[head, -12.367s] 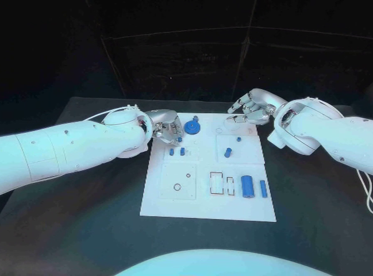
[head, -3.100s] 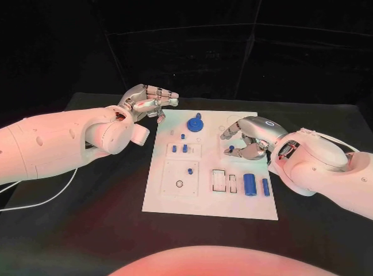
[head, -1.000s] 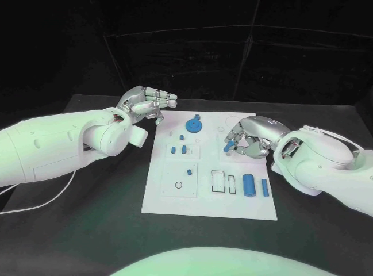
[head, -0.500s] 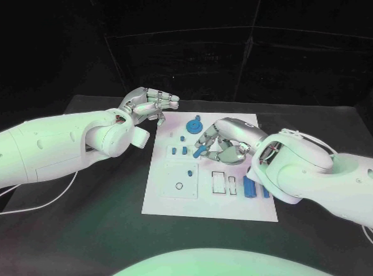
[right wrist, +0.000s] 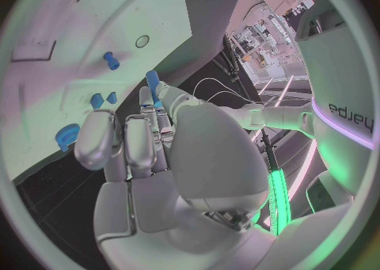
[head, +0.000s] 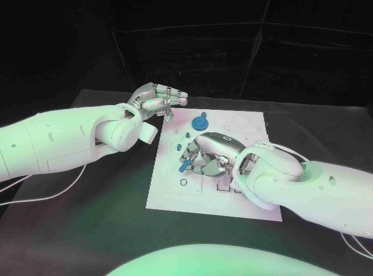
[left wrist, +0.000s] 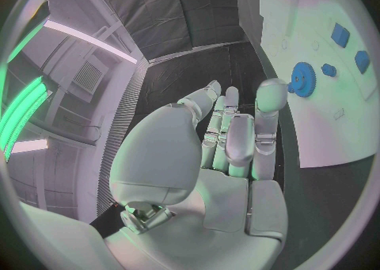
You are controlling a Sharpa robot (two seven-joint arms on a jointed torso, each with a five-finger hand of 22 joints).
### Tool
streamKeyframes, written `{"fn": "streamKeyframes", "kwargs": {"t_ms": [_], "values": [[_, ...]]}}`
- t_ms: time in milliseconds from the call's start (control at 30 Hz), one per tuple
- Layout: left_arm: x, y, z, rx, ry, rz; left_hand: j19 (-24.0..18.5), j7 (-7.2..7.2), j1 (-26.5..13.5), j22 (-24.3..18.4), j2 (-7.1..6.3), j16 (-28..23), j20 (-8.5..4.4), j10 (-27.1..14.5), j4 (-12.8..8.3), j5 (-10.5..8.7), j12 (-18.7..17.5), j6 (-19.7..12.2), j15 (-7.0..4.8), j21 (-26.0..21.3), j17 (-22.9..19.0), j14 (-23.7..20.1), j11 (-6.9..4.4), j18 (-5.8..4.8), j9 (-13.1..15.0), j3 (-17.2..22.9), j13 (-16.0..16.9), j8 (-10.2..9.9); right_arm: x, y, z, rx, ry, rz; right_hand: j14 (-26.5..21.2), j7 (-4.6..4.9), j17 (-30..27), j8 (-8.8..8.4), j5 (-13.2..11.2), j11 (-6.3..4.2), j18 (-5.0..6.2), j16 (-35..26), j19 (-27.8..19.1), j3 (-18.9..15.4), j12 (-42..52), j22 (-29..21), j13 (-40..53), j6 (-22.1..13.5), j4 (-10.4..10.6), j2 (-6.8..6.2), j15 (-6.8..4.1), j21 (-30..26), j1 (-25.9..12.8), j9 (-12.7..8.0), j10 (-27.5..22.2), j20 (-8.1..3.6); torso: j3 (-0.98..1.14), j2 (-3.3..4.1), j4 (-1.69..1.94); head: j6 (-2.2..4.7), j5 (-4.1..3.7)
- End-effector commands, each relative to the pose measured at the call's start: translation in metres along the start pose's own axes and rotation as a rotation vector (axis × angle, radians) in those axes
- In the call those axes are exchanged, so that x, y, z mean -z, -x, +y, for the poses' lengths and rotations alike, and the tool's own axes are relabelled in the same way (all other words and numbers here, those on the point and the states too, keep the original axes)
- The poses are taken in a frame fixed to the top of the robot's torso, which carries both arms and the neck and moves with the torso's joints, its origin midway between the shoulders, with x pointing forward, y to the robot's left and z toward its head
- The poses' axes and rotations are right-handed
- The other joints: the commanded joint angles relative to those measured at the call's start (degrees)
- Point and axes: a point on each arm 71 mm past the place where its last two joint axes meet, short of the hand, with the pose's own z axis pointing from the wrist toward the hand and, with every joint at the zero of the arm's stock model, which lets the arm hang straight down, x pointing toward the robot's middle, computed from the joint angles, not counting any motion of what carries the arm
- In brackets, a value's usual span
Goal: Assemble the parts on the task board
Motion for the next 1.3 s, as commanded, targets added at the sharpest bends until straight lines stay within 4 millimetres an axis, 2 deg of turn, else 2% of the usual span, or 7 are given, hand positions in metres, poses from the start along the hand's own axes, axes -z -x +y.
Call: {"fn": "streamKeyframes", "kwargs": {"t_ms": [33,467,967,1300], "values": [[-0.001,-0.001,-0.001,0.007,-0.005,0.011,-0.3,0.04,0.2,-0.1,0.55,-0.3,-0.11,-0.3,-0.1,0.13,0.1,-0.3,-0.07,-0.4,-0.1,-0.3,-0.1,1.0,-0.1,0.0,0.1,0.3,-0.002,-0.007,0.0,0.076,0.024,0.058,1.6,0.14,0.0,0.16,0.3,0.03,-0.08,0.2,0.1,0.3,-0.2,-0.1,0.0,0.2,0.0,0.14,-0.32,0.1,-0.7,0.1,0.4,-0.11,0.02,-0.04,-0.05,-0.27,0.26],[-0.002,-0.003,-0.001,0.007,-0.005,0.014,-0.3,0.07,0.3,-0.1,0.6,-0.3,-0.1,-0.4,-0.2,0.12,0.4,-0.3,-0.06,-0.4,-0.1,-0.3,-0.06,1.0,-0.1,-0.2,0.2,0.4,-0.008,-0.019,-0.002,0.111,0.014,0.118,1.6,0.1,0.0,0.16,0.3,0.0,-0.09,0.3,0.1,0.3,-0.3,0.0,0.1,0.3,-0.1,0.0,-0.32,0.1,-0.7,0.1,0.5,-0.1,0.1,0.0,-0.06,-0.77,0.42],[-0.002,-0.002,-0.001,0.006,-0.003,0.013,-0.3,0.07,0.3,-0.1,0.6,-0.3,-0.1,-0.4,-0.2,0.12,0.4,-0.3,-0.06,-0.4,-0.1,-0.3,-0.06,1.0,-0.1,-0.2,0.2,0.4,-0.007,-0.027,-0.004,0.127,0.0,0.159,1.6,0.1,0.0,0.16,0.3,0.0,-0.09,0.2,0.1,0.4,-0.3,0.0,0.1,0.3,-0.1,-0.03,-0.32,0.1,-0.7,0.1,0.5,-0.1,0.04,-0.04,-0.05,-1.33,0.54],[-0.002,-0.002,-0.001,0.007,-0.003,0.015,-0.3,0.07,0.3,-0.1,0.6,-0.3,-0.1,-0.4,-0.2,0.12,0.4,-0.3,-0.06,-0.4,-0.1,-0.3,-0.06,1.0,-0.1,-0.2,0.2,0.4,-0.009,-0.028,-0.005,0.168,-0.02,0.157,1.6,0.1,-0.1,0.16,0.3,0.01,-0.09,0.2,0.0,0.4,-0.4,0.0,0.1,0.3,-0.2,-0.05,-0.32,0.1,-0.7,0.1,0.5,-0.1,0.03,0.02,0.0,-1.41,0.56]]}}
